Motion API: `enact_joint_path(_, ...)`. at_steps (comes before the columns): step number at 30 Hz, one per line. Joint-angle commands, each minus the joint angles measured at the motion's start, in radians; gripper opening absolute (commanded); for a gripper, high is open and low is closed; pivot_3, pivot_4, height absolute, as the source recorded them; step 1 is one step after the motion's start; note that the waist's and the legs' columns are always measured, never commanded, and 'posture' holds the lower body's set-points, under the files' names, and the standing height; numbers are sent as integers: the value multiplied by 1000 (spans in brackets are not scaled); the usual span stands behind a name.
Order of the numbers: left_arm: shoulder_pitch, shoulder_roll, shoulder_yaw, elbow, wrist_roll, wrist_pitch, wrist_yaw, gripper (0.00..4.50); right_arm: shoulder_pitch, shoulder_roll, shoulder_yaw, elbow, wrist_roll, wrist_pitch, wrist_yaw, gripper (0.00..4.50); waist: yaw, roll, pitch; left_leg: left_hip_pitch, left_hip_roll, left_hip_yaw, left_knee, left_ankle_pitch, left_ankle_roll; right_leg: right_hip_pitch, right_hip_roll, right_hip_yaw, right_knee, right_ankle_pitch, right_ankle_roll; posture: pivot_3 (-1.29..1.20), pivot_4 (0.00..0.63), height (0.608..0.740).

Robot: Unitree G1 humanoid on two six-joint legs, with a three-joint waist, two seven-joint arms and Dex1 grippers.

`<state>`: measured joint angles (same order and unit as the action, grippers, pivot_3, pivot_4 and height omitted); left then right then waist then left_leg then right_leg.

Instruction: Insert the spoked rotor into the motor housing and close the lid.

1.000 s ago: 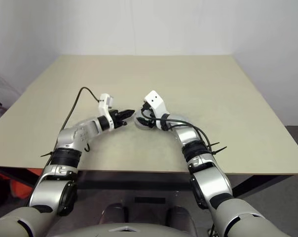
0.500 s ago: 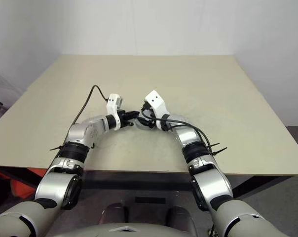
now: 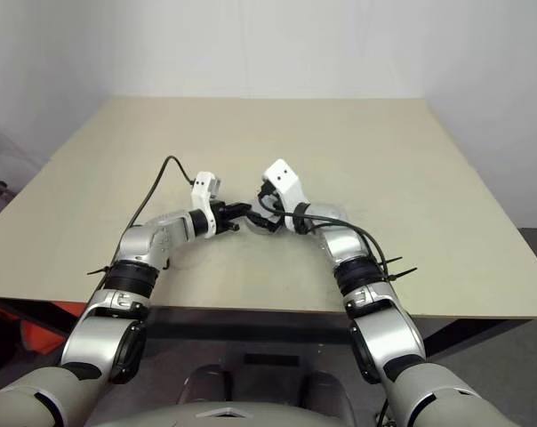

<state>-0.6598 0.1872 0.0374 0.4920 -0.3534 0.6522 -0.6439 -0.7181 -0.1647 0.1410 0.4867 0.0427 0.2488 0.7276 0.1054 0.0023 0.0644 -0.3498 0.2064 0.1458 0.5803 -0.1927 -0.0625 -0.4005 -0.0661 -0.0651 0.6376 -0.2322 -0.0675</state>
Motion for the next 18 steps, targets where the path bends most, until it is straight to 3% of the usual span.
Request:
enact_joint_path(1,8,-9,-16,-15,-2,17,-15,0,-27,-20,-78,-139,91,107,-2,4461,3,0,0,0,0,0,0,0,0,0,0,0,0,0,0,0,0,740)
enact_joint_path(6,0,-12,-16,-7,2,12,-19,0,-44,-53,-192,-201,186,353,-83,4461,8,0,0,1,0,0,0,0,0,1,0,0,-1,0,1,0,0,740)
enact_joint_path(13,-7,-20,-14,-4,3,7,-20,0,-33,-112,-389,-161,355,868,-177,4461,22,0,0,1,0,0,-1,0,-1,2,0,0,-2,0,1,0,0,740)
enact_joint_path(18,-7,-25,-14,-8,3,5,-19,0,-16,-83,-478,-174,437,1082,-223,4461,25,0,0,1,0,0,-2,1,-1,2,0,0,-2,0,1,0,0,740)
